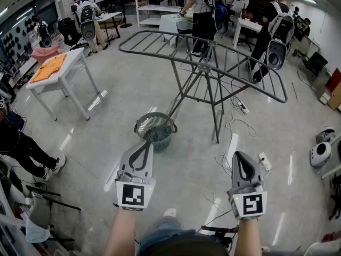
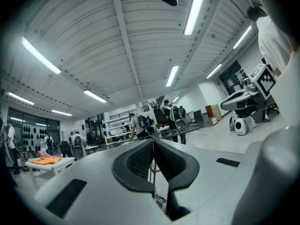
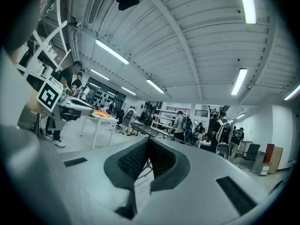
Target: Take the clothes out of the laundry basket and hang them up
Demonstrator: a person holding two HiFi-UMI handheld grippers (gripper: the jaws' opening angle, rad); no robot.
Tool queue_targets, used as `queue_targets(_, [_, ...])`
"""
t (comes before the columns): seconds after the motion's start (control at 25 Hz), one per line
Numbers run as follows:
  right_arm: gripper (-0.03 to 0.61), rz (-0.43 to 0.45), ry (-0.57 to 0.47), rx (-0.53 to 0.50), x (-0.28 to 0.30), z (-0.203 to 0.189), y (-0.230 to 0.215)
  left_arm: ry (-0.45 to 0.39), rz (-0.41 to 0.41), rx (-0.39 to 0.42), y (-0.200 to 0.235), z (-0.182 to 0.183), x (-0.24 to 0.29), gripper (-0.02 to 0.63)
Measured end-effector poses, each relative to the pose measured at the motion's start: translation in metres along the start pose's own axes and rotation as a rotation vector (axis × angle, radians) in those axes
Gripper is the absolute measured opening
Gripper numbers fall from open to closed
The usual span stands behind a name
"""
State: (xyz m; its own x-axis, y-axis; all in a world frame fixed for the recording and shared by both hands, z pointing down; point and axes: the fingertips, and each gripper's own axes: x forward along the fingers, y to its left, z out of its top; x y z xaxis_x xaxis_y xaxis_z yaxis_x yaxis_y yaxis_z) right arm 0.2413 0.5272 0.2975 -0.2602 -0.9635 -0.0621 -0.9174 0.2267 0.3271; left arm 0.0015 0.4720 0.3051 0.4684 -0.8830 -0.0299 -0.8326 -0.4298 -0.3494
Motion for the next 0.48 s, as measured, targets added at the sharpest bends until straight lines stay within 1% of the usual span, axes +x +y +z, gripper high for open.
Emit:
queue_targets(0.2, [0.001,-0.007,0.015,0.021,0.011,-0.002,-0.002,0.002,-0.010,-0.007,0.006,-0.005,0.012,0.003])
queue_targets(0.32, [0.000,-0.024,0.050,0.028,0.023,-0.005,0.001,0.002,-0.022,-0.013,0.019,-0.011,0.021,0.003])
queue_targets(0.4, [0.000,-0.047,0.072,0.059,0.032,-0.007,0.003,-0.001,-0.028,-0.018,0.028,-0.016,0.027,0.003])
queue_targets(0.48, [0.000,-0.048,0.091,0.092,0.044,-0.009,0.009,-0.004,-0.031,-0.029,0.038,-0.022,0.032,0.011])
